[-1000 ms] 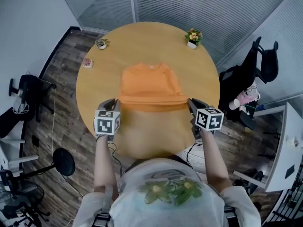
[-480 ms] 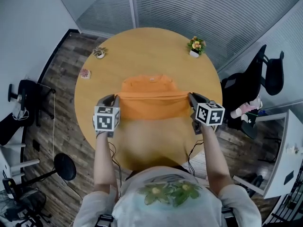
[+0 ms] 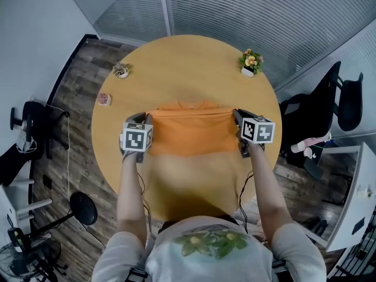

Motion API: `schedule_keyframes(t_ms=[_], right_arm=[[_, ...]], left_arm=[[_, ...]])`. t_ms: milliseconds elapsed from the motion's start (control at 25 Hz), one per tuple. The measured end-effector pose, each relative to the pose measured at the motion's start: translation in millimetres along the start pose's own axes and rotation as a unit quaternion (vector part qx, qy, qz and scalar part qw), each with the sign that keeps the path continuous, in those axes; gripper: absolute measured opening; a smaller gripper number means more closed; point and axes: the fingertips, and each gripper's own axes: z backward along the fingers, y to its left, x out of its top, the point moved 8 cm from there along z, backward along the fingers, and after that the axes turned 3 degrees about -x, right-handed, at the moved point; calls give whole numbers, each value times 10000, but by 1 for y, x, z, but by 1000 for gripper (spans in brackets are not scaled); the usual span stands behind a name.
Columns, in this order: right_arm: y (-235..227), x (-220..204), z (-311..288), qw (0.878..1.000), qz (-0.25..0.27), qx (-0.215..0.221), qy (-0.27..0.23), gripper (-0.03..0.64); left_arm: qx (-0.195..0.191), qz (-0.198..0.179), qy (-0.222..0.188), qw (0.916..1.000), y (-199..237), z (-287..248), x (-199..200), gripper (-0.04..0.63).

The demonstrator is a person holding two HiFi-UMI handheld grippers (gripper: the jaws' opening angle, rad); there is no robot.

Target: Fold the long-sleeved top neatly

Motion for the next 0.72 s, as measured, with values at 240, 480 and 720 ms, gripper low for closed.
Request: schedule_keyframes(t_ms=[240,480,720], right_arm=[[-16,-5,-47,9982,-17,-228,559,43],[-29,-17,-82,9943,-268,-288,989,43],[-37,-16,-102,9943,-314,-202,996,89]], left_arm=[[-81,15,541,9985,8,-44,4,23],[51,-92,963,9953,12,-80,0,23],[54,528,1103,9925,25,-98,0,40]])
